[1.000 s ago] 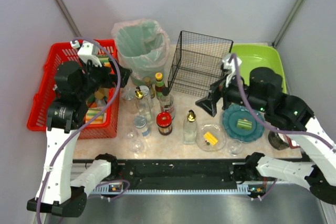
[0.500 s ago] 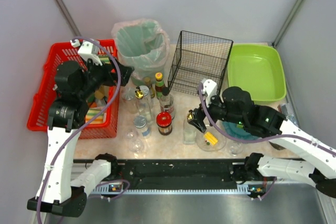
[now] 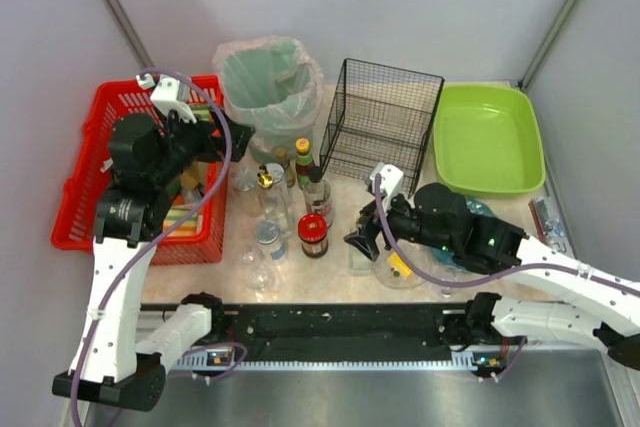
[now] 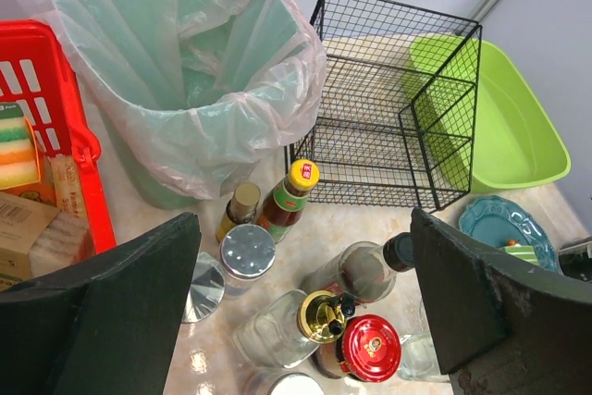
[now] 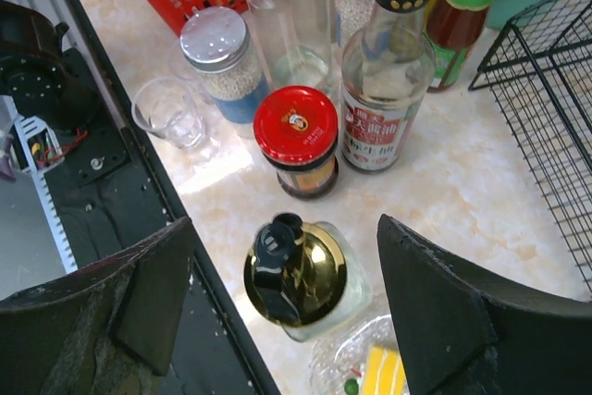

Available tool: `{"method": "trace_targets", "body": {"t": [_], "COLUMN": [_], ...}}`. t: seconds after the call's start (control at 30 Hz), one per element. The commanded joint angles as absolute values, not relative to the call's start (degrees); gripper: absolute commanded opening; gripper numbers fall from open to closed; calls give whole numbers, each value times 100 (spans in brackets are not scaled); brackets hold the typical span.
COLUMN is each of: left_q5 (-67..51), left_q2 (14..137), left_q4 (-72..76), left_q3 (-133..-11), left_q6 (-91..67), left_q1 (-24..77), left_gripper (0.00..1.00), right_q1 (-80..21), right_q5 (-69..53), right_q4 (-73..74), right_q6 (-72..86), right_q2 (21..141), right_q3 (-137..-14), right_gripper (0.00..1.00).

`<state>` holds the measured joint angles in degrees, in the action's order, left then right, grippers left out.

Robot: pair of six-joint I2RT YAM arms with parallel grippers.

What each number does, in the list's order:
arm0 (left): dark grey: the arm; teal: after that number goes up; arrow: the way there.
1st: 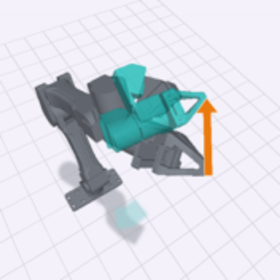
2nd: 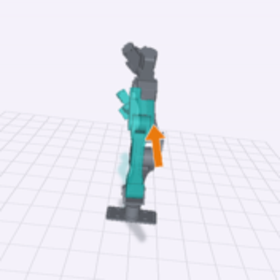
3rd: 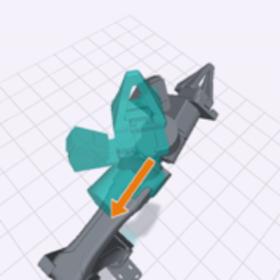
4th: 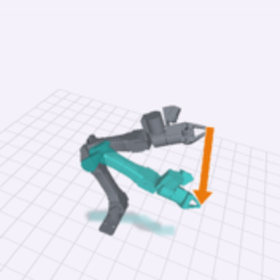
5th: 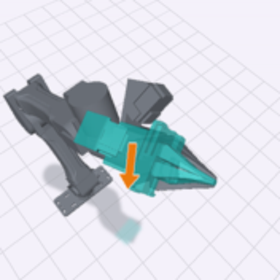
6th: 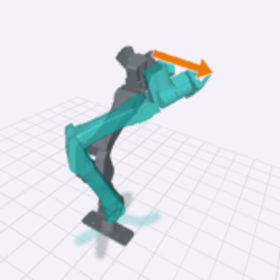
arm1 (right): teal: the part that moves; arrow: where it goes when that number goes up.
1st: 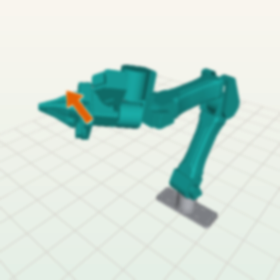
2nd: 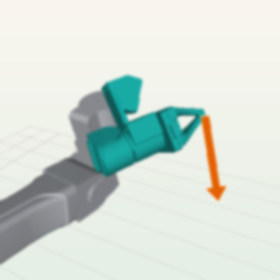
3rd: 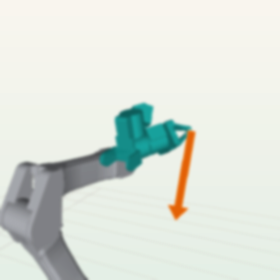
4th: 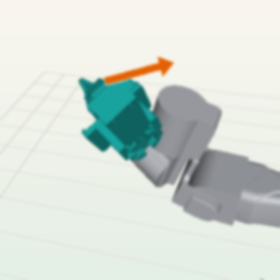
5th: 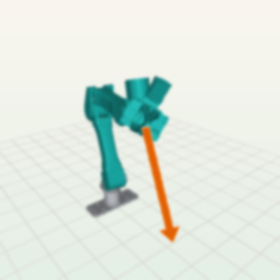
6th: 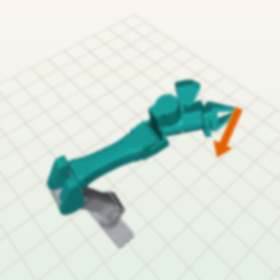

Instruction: Clear the kitchen counter

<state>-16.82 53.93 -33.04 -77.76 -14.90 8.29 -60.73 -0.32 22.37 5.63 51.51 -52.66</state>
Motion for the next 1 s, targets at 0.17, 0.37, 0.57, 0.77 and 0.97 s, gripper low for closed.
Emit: {"method": "trace_targets", "body": {"t": [0.17,0.37,0.57,0.77,0.97], "left_q5": [-1810,-1846,-1854,-1855,-1837], "left_q2": [5291,5273,5335,5353,5317], "left_q4": [-2874,-2891,-2988,-2962,-2988], "left_q3": [-7822,-7787,-7743,-7699,-7725], "left_q6": [-1652,-1661,-1661,-1661,-1661], "left_q1": [817,817,817,817,817], "left_gripper": [99,99,99,99,99], "right_q1": [-6381,-6390,-6407,-6425,-6478], "right_q5": [808,1011,993,975,1274], "right_q4": [1248,1055,1160,1213,1292], "right_q6": [808,905,747,712,598], "right_q2": [5159,5001,5010,5071,5106], "right_q3": [-4834,-4536,-4518,-4570,-4991], "right_gripper": [74,63,42,9,0]}}
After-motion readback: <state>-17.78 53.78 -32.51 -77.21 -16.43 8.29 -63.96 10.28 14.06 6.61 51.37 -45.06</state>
